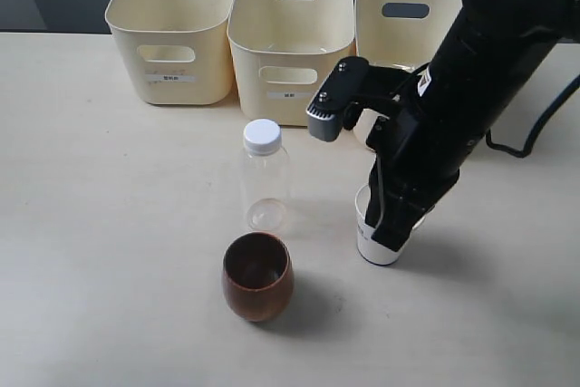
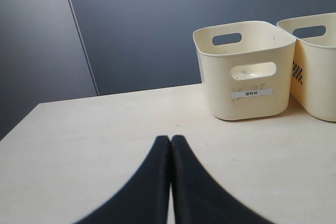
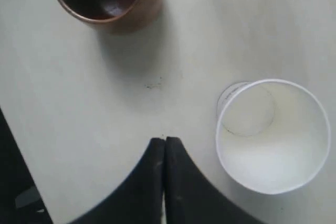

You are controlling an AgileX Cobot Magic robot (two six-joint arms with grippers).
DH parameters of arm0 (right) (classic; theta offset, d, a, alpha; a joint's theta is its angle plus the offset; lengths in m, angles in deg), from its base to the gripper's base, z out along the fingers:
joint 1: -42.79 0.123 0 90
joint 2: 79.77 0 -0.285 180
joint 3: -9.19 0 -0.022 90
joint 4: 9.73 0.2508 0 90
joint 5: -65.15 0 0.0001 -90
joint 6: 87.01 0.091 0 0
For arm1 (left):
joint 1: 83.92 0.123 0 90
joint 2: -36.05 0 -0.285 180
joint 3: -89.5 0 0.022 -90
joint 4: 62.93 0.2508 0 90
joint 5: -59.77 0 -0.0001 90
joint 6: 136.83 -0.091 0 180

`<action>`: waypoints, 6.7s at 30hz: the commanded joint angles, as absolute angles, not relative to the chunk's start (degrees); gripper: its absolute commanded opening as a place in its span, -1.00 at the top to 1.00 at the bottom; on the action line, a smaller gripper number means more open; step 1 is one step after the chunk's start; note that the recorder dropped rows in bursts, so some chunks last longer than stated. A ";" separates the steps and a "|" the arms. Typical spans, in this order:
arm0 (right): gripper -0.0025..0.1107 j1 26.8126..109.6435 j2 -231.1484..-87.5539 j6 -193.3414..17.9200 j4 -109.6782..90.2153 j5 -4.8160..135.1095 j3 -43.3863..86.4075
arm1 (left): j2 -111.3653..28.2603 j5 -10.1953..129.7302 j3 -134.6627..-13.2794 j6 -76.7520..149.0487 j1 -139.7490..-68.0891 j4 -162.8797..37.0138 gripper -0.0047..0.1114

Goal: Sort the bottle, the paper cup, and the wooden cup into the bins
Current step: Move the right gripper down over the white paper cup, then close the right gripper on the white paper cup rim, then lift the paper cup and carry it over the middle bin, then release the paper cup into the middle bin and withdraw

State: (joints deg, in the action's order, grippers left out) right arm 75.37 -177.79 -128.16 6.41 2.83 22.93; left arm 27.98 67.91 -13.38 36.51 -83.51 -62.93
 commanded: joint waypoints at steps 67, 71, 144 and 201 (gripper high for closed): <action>-0.17 75.52 -186.11 -122.77 0.62 11.37 22.48 | 28.26 67.52 -13.28 36.61 -83.49 -62.93 0.92; -0.17 75.52 -186.11 -122.77 0.62 11.72 22.48 | 28.26 67.52 -13.28 36.61 -83.49 -62.93 0.92; 0.97 75.52 -167.77 -121.81 -3.88 48.71 22.63 | 28.26 67.52 -13.28 36.52 -83.49 -62.93 0.92; 0.10 67.85 -194.56 -125.66 -0.43 23.33 -11.58 | 28.26 67.52 -13.28 36.61 -83.49 -62.93 0.92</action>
